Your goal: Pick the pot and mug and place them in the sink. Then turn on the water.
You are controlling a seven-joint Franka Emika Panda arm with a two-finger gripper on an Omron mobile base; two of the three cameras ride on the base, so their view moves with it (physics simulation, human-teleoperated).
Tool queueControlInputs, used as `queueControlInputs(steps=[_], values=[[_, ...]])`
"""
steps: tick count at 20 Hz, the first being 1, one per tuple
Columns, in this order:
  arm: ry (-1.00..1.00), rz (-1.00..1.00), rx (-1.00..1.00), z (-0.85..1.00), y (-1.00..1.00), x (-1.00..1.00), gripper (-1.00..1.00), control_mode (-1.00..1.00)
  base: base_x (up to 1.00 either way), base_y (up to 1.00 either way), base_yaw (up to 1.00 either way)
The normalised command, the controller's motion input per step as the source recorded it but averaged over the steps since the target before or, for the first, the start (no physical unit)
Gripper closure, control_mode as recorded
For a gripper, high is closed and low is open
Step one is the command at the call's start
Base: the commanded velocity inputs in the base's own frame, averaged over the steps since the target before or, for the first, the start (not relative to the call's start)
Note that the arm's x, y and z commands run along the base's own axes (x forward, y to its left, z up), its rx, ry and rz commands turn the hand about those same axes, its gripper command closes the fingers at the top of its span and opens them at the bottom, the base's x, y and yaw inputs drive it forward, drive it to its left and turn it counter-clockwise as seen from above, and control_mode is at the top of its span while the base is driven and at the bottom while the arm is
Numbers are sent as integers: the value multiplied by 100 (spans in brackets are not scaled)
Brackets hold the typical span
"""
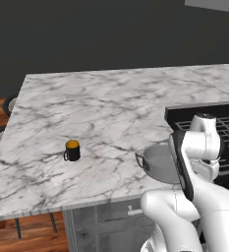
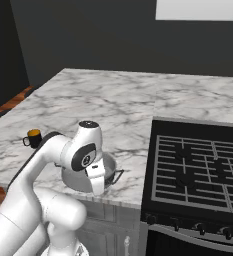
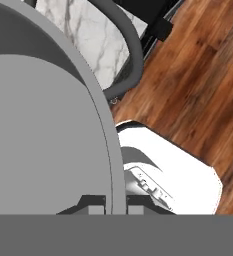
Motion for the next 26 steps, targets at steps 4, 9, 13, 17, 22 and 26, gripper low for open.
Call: queueControlInputs(steps=[4,9,13,17,22,26], values=[[4,0,0,0,-10,8,100,-100,0,0,0],[0,0,0,0,-5,7,100,-100,0,0,0],[1,0,0,0,0,9,100,100,2,0,0],[0,0,0,0,0,0,100,100,-11,-26,-16],[0,0,0,0,0,0,100,100,-3,-29,-85],[0,0,0,0,0,0,100,100,0,0,-100]])
